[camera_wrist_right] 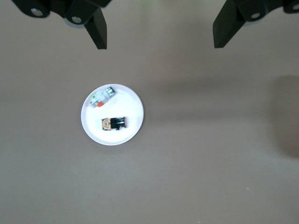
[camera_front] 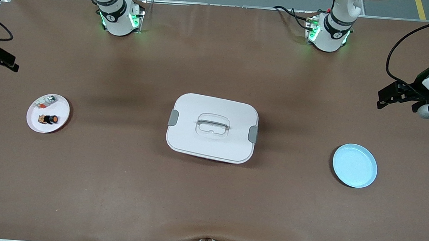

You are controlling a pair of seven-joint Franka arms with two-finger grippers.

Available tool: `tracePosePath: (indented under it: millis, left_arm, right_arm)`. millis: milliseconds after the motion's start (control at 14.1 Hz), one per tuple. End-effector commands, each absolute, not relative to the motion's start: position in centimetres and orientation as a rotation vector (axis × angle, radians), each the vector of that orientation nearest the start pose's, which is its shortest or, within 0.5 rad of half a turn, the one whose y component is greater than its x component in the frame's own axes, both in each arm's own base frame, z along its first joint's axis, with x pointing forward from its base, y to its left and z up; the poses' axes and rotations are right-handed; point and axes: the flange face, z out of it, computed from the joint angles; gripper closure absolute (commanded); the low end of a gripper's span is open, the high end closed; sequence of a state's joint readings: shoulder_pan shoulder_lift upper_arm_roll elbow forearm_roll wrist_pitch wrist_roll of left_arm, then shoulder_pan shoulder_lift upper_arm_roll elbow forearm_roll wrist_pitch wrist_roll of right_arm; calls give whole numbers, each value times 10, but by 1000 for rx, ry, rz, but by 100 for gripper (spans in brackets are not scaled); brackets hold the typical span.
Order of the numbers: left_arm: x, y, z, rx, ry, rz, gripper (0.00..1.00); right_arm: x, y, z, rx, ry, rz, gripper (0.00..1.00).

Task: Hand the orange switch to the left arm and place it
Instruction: 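Reach the right gripper down to the black-orange switch on the white plate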

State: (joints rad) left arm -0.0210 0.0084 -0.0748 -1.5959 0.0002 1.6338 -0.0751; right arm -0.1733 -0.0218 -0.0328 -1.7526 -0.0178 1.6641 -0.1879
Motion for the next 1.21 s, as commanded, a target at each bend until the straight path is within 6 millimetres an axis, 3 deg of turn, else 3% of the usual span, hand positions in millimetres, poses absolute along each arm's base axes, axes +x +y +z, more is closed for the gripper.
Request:
tracePosePath:
  millis: [0, 355, 1136]
  left_arm:
    - [559, -55, 626, -3149, 53, -64, 0]
    - [559, -56, 626, -3149, 58, -62, 0]
    - [559, -54, 625, -3147, 55, -60, 0]
  right_arm:
    - [540, -129, 524, -3132, 22, 143, 0]
    - [549, -162, 457, -3122, 13, 155, 0]
    - [577, -196, 320, -3099, -30, 108, 0]
